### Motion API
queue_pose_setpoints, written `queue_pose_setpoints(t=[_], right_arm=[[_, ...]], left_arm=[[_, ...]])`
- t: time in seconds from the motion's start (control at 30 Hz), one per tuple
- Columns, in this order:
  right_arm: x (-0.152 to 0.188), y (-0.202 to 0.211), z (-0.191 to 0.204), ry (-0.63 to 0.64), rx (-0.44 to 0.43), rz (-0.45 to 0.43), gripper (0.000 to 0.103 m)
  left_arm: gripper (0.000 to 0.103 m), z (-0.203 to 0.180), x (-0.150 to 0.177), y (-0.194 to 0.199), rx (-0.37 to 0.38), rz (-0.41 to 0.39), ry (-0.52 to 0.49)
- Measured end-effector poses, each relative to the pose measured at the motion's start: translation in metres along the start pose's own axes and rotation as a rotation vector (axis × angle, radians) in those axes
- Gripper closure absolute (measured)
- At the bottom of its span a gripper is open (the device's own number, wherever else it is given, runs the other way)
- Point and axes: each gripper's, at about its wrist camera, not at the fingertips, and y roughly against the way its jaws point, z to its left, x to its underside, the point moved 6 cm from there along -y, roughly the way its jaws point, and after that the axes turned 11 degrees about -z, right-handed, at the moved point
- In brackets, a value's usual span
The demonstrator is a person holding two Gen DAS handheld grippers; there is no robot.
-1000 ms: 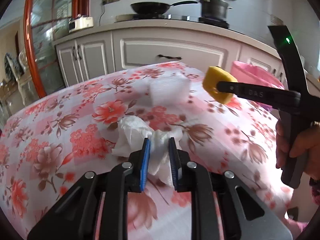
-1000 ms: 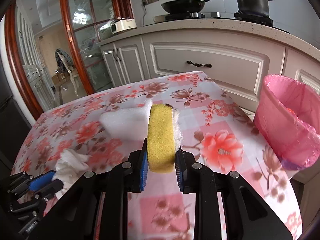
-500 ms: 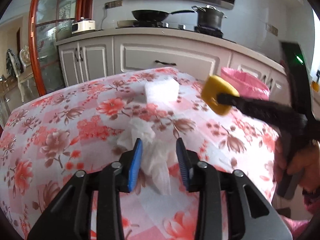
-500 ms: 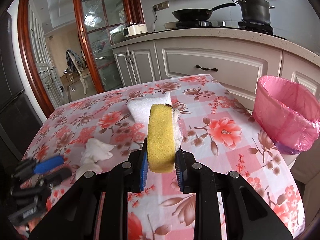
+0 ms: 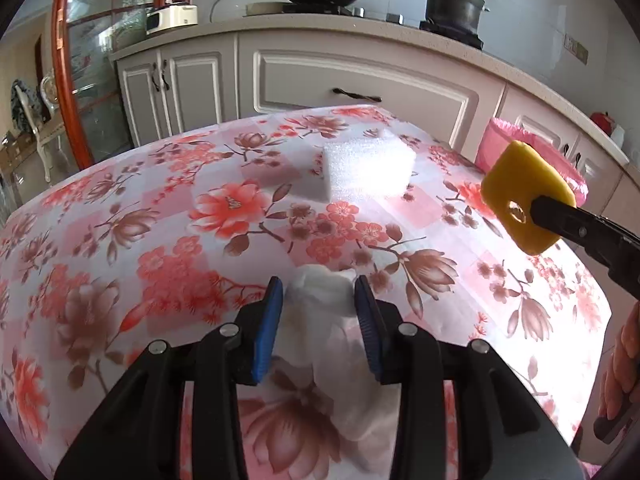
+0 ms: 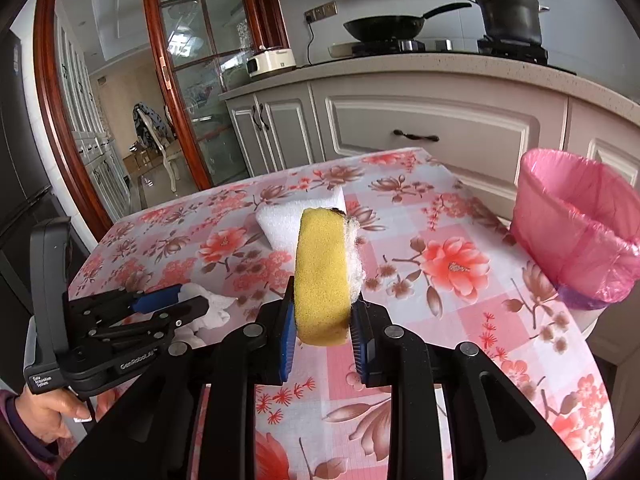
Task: Collect trash
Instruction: 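Carry the tissue and yellow sponge over the pink bin and release both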
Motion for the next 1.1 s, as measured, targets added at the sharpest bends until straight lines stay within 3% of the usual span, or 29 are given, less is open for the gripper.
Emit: queue_pose_setpoints(t=[0.03, 0.13, 0.33, 0.6, 1.1], right_arm=[[0.001, -0.001, 0.000, -0.002, 0.000, 0.001, 0.079], [0.001, -0.002, 0.000, -0.005, -0.004, 0.001, 0.079], [-0.004, 0.007, 0.006, 0.000, -0.024, -0.029, 0.079], [-0.020, 0.033, 0.007, 0.030, -0.019, -0.091, 0.079], [-0.041, 0.063, -0.043, 0.018, 0.093, -0.175, 0.079]], left_arm=[[0.074, 0.000, 0.000, -0.002, 0.003, 0.002, -0.004], [0.080, 0.001, -0.010, 0.002, -0.004, -0.046, -0.004], [0.080, -0.001, -0.045, 0.035, -0.003, -0.170, 0.021], [0.080, -0.029, -0.072, 0.065, -0.003, -0.279, -0.015], [0.080, -0.108, -0.095, 0.086, 0.048, -0.405, -0.099]])
